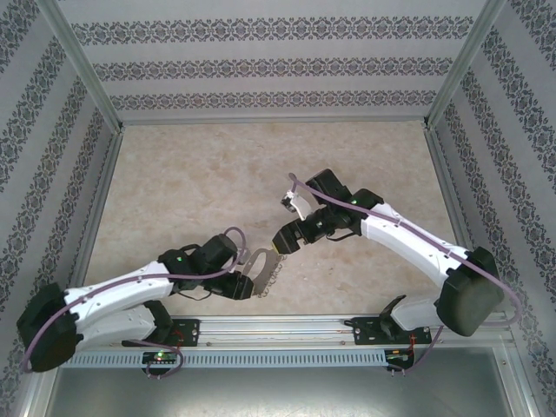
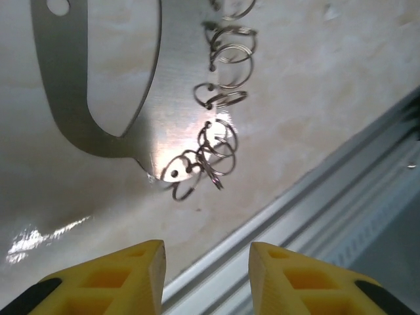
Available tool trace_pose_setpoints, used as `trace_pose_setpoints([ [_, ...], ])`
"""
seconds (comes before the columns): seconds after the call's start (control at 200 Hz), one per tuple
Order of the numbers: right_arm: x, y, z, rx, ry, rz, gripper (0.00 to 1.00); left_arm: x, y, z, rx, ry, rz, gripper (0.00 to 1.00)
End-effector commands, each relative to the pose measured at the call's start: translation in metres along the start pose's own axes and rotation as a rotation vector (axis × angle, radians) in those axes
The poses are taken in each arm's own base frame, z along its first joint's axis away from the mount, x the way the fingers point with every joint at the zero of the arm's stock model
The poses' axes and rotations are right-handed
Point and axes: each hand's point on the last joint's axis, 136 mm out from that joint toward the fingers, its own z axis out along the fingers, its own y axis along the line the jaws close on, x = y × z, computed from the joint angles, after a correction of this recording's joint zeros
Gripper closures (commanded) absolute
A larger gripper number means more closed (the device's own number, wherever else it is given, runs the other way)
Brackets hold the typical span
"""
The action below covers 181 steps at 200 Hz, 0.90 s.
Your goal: Put the keys on the keyring
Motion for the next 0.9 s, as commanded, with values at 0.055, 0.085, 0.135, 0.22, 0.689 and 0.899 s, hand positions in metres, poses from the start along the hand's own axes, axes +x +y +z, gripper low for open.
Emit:
trace_pose_setpoints([
  [0.055,-0.006,0.001,-0.013,-0.004,-0.069,0.024,0.11,-0.023,-0.002,0.009,-0.027,-0.105,0.073,0.63],
  [0.085,-0.006,0.0,-0.013,-0.004,-0.071,0.028,0.11,-0.023,-0.002,0.01,-0.026,-0.109,0.082,0.64],
  [0.135,-0.006,0.0,-0.013,-0.006,-0.072,0.034,0.1,-0.022,-0.003,0.012,-0.026,-0.1,0.102,0.64],
  [0.22,-0.006,0.0,-0.013,-0.013,-0.069,0.038,0.1,-0.017,-0.001,0.018,-0.035,-0.07,0.134,0.64],
  [0.689,-0.009,0.001,-0.016,-0.008,-0.085,0.055,0.09,-0.003,0.001,0.031,-0.027,-0.014,0.21,0.68],
  [0.899,-0.01,-0.002,-0.017,-0.006,-0.092,0.07,0.09,-0.004,0.0,0.038,-0.026,-0.009,0.222,0.69],
])
